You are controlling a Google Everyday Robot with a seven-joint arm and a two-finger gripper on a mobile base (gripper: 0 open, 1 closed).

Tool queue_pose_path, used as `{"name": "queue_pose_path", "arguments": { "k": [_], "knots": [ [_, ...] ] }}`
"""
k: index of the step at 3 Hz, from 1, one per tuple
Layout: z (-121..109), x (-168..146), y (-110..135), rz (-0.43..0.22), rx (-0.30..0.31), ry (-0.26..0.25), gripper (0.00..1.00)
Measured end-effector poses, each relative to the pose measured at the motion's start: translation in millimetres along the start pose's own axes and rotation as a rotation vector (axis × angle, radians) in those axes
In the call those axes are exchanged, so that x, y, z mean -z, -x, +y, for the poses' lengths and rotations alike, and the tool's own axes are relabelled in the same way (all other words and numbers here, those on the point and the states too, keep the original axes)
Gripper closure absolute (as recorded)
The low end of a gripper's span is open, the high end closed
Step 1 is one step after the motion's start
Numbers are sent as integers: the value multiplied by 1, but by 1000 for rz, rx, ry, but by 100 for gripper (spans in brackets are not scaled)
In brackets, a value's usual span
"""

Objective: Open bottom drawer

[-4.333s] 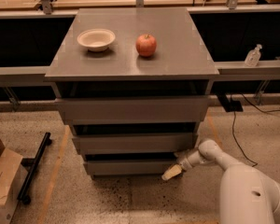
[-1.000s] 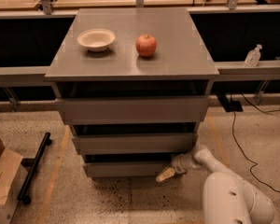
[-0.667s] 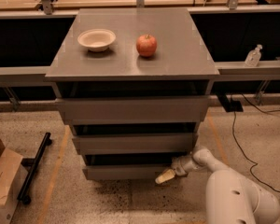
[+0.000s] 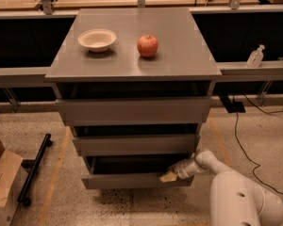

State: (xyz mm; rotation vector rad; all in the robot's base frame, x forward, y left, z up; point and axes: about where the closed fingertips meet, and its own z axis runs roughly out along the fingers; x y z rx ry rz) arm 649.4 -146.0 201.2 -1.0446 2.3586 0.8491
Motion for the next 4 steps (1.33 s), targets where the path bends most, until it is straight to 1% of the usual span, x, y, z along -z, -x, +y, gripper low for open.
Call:
{"name": "queue_pose_path", "arguments": {
  "k": [1,2,3,4],
  "knots": [
    [2,-2,-1,1,-1,4,36],
    [13,-11,-17,65,-42,51,13],
    [18,-8,-29,89,-87,64,0],
    [18,-7,-29,89,-87,64,0]
  ]
}}
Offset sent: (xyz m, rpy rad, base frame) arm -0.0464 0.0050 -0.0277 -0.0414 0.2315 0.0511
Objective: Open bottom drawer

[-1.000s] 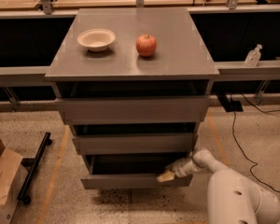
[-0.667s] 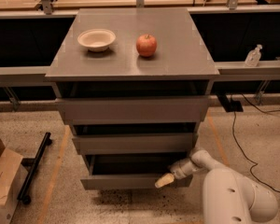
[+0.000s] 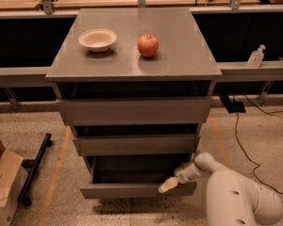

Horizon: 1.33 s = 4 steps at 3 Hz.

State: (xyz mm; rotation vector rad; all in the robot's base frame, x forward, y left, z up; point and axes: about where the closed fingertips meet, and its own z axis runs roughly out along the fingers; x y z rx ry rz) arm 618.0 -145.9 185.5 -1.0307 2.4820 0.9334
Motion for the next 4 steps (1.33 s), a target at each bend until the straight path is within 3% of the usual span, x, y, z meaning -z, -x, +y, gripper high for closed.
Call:
{"name": "queue_pose_path", "arguments": {
  "k": [1,2,4],
  "knots": [
    [24,7,-40,36,-139,57,0],
    [35,9,-55,53,-204,84,0],
    [45,10,-54,76,-199,82,0]
  ]
}}
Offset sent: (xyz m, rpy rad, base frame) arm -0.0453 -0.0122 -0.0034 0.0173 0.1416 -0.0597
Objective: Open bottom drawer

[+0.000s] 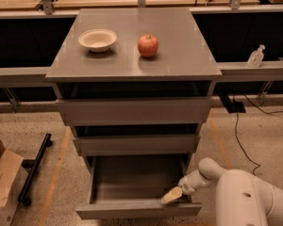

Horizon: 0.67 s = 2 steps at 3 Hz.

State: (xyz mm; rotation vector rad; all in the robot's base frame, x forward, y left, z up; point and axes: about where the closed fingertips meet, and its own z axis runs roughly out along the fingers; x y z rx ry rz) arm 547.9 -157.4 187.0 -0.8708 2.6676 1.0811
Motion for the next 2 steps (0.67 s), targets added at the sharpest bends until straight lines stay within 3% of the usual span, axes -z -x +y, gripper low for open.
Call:
{"name": "queue_pose_path", "arguments": {
  "k": [1,2],
  "knots": [
    [23,12,-6,7,15,-15,0],
    [52,34,-3,-1,74,-57,0]
  ]
}}
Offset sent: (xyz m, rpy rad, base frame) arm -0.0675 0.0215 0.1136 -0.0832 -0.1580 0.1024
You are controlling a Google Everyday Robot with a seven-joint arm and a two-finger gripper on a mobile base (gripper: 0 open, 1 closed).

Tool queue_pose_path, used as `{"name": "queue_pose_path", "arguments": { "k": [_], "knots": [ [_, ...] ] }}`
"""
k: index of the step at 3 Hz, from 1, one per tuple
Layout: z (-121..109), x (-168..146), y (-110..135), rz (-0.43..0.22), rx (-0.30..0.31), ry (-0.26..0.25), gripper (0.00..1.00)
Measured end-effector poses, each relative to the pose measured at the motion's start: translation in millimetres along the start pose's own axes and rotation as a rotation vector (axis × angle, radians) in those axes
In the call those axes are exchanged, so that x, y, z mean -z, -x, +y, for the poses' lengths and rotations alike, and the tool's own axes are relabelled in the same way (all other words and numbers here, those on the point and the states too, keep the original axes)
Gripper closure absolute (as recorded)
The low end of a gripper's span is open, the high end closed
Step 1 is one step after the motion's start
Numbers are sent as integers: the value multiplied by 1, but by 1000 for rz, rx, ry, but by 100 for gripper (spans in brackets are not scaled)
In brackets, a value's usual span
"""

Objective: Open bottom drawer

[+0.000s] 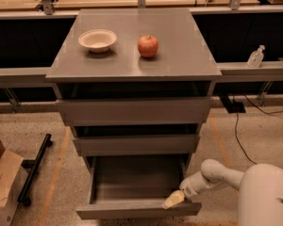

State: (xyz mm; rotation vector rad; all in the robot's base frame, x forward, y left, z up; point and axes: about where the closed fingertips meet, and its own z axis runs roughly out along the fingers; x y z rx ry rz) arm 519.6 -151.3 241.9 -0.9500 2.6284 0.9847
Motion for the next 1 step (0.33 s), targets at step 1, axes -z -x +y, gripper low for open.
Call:
{"name": "queue_pose_path", "arguments": {
  "k": [1],
  "knots": [
    [36,22,5,-24,76,-18,0]
  ]
}}
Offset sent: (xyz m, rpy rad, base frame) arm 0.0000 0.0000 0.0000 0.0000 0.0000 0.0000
